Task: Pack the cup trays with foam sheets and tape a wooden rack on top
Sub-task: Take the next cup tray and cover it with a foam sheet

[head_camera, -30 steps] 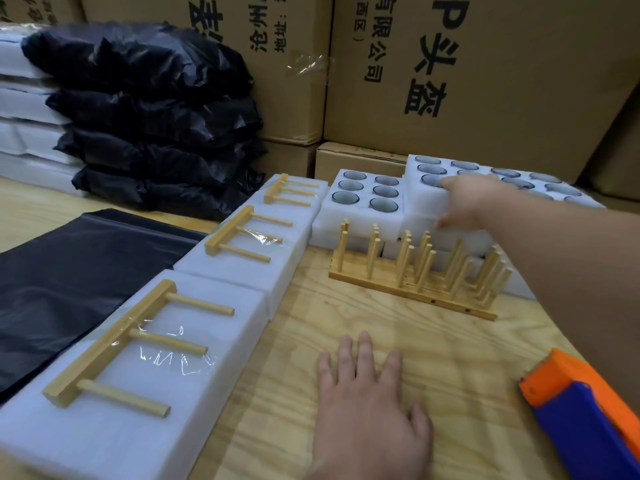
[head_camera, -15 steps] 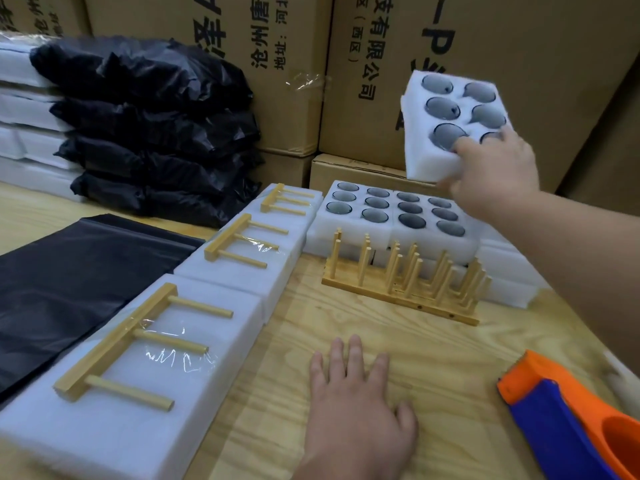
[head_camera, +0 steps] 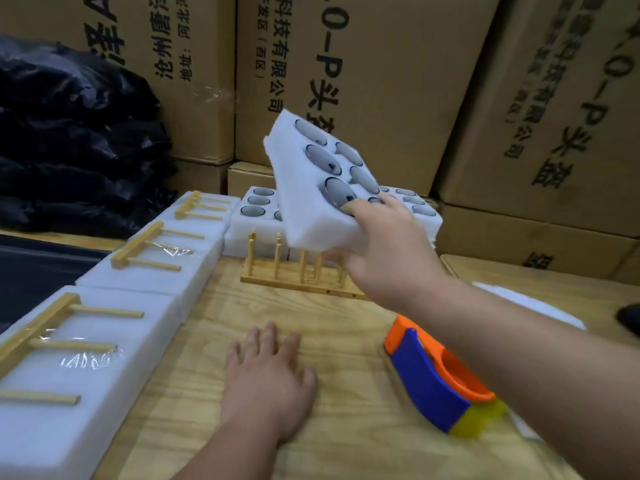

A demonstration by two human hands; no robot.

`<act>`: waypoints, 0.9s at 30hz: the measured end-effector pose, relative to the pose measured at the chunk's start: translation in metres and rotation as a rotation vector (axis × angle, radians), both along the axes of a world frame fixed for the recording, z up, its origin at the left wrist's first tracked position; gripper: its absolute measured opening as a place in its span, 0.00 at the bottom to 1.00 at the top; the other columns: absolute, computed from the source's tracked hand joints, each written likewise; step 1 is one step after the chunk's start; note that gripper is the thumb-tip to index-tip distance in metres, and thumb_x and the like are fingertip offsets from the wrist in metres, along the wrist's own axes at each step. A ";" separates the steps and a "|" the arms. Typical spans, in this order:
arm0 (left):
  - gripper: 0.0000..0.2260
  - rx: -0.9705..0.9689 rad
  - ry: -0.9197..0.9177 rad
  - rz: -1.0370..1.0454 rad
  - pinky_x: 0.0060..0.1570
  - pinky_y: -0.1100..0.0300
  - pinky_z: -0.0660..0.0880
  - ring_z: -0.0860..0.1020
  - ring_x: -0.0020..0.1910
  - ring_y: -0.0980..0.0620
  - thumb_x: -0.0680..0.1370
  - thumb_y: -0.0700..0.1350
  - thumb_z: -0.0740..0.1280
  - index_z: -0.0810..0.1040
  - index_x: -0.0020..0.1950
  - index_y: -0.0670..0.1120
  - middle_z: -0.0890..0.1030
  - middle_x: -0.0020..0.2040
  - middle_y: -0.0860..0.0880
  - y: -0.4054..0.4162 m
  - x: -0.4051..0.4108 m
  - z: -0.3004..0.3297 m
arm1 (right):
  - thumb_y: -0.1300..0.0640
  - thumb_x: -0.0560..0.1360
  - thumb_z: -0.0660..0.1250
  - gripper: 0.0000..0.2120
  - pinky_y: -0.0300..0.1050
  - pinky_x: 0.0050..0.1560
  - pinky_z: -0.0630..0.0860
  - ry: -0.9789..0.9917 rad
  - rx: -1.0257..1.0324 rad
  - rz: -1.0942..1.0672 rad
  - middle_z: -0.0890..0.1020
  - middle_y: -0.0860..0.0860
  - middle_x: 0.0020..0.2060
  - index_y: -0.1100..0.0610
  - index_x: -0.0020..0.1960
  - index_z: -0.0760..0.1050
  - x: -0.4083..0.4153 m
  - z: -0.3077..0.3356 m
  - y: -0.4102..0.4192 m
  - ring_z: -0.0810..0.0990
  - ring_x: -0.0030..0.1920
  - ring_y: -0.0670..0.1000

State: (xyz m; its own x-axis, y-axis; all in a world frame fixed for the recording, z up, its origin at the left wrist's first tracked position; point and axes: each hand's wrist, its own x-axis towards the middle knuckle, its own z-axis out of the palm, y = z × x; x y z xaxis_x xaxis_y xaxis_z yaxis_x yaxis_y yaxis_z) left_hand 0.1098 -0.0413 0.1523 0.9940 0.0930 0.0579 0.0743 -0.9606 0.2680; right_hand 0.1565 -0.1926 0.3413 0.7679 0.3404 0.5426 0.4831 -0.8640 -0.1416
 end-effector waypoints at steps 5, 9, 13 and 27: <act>0.31 -0.025 0.009 -0.003 0.79 0.42 0.43 0.45 0.83 0.46 0.79 0.66 0.47 0.55 0.82 0.60 0.48 0.85 0.49 0.001 -0.001 0.001 | 0.35 0.70 0.72 0.21 0.56 0.60 0.73 0.040 -0.032 0.024 0.77 0.44 0.48 0.42 0.58 0.74 -0.046 -0.029 -0.019 0.72 0.65 0.56; 0.29 -0.059 0.016 -0.001 0.79 0.42 0.43 0.46 0.83 0.46 0.81 0.65 0.46 0.57 0.82 0.59 0.52 0.84 0.49 0.001 -0.003 0.006 | 0.37 0.69 0.74 0.22 0.55 0.57 0.74 -0.025 -0.012 0.014 0.78 0.44 0.47 0.43 0.59 0.74 -0.068 -0.053 -0.026 0.72 0.65 0.56; 0.29 -0.084 0.018 -0.019 0.79 0.44 0.44 0.47 0.83 0.47 0.82 0.62 0.45 0.58 0.82 0.57 0.55 0.84 0.50 0.002 -0.005 0.008 | 0.39 0.69 0.72 0.23 0.59 0.61 0.75 -0.033 -0.011 -0.014 0.79 0.48 0.49 0.43 0.61 0.72 -0.090 -0.088 -0.023 0.71 0.70 0.62; 0.21 -1.240 -0.286 0.147 0.73 0.45 0.68 0.77 0.68 0.51 0.74 0.57 0.56 0.79 0.63 0.57 0.81 0.66 0.50 0.021 -0.005 0.006 | 0.33 0.59 0.71 0.29 0.56 0.52 0.82 -0.034 -0.267 0.018 0.82 0.46 0.39 0.42 0.57 0.80 -0.122 -0.139 -0.028 0.84 0.55 0.59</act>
